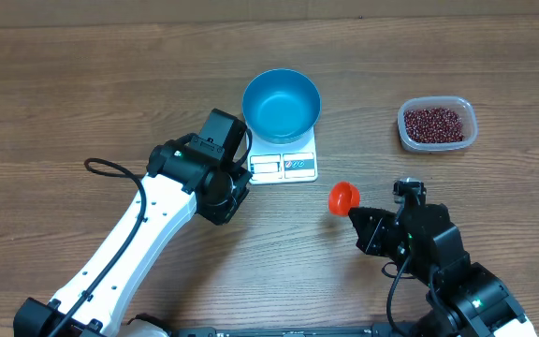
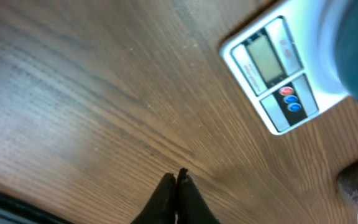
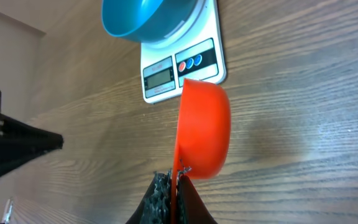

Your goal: Scoop item into bowl and weigh 150g on scale

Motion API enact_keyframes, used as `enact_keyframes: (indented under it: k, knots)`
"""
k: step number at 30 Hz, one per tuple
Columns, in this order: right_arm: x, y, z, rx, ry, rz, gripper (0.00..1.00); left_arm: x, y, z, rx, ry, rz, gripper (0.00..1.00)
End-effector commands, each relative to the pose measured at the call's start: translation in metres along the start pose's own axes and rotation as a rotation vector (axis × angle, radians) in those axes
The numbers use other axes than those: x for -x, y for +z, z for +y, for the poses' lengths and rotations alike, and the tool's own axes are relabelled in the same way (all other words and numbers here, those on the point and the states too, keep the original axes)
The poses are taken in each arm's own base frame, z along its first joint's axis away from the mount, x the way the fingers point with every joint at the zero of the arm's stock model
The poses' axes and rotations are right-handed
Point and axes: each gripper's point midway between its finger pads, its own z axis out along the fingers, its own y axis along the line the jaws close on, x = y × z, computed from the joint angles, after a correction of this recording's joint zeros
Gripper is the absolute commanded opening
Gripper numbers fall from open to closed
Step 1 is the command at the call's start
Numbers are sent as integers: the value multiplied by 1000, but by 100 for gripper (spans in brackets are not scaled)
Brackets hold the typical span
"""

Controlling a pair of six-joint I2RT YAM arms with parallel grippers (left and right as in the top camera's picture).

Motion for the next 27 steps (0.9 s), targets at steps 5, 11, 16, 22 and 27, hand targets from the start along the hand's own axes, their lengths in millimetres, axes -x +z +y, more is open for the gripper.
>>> enact_keyframes:
  k: [5,11,16,22,27]
  knots:
    - [9,-6,6,12,-11,-32,4,0,2,-39,-133,260,-79,5]
    - [9,-6,6,11,-19,-32,4,-15,13,-74,-228,326,-127,4]
    - [9,-6,6,11,-26,-32,4,-33,45,-90,-230,278,-99,4]
    - [9,-6,6,11,-26,-32,4,-38,88,-89,-166,182,-75,4]
    - [9,-6,6,11,-26,-34,4,-36,115,-99,-173,181,-81,4]
